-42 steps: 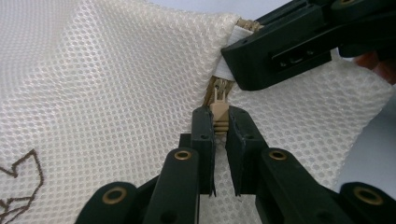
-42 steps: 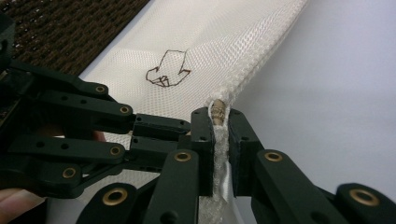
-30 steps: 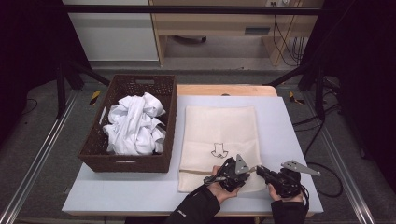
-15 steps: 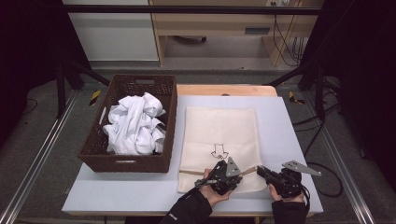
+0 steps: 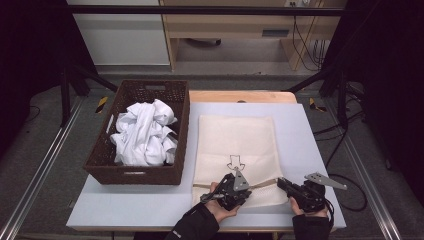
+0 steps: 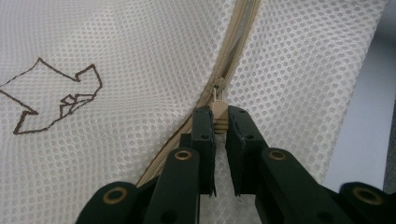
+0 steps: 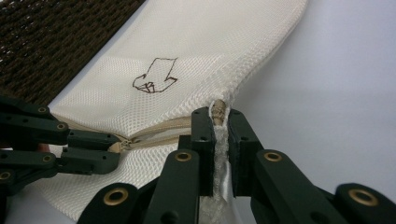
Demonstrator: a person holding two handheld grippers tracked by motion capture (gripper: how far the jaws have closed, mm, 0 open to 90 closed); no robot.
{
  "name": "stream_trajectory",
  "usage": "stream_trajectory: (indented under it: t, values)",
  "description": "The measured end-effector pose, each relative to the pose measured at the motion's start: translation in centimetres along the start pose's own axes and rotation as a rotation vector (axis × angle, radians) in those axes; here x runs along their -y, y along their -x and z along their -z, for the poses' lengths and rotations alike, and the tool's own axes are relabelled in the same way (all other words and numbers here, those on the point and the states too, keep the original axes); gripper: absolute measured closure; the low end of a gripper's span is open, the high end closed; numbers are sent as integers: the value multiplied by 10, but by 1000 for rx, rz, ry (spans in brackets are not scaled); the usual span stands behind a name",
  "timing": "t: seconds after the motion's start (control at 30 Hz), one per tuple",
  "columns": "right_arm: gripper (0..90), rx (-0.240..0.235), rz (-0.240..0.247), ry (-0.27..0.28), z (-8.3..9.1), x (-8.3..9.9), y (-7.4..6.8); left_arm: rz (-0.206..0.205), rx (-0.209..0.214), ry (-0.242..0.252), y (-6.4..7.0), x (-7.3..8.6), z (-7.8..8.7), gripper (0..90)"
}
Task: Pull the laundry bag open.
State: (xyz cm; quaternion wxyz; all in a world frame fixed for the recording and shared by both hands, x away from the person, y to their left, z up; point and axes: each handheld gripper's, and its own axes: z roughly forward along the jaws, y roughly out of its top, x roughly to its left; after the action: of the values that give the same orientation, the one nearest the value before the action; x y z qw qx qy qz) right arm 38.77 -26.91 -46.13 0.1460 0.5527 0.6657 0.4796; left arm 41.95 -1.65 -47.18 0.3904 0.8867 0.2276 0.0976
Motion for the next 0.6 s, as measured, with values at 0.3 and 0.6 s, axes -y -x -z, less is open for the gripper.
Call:
stream_trajectory:
  t: [0.3, 0.6]
  values:
    - [835, 12, 2, 0, 1, 1, 1, -5, -12, -15, -6, 7, 9, 813]
    - [836, 27, -6, 9, 3, 1, 5, 5, -32, -33, -17, 18, 25, 813]
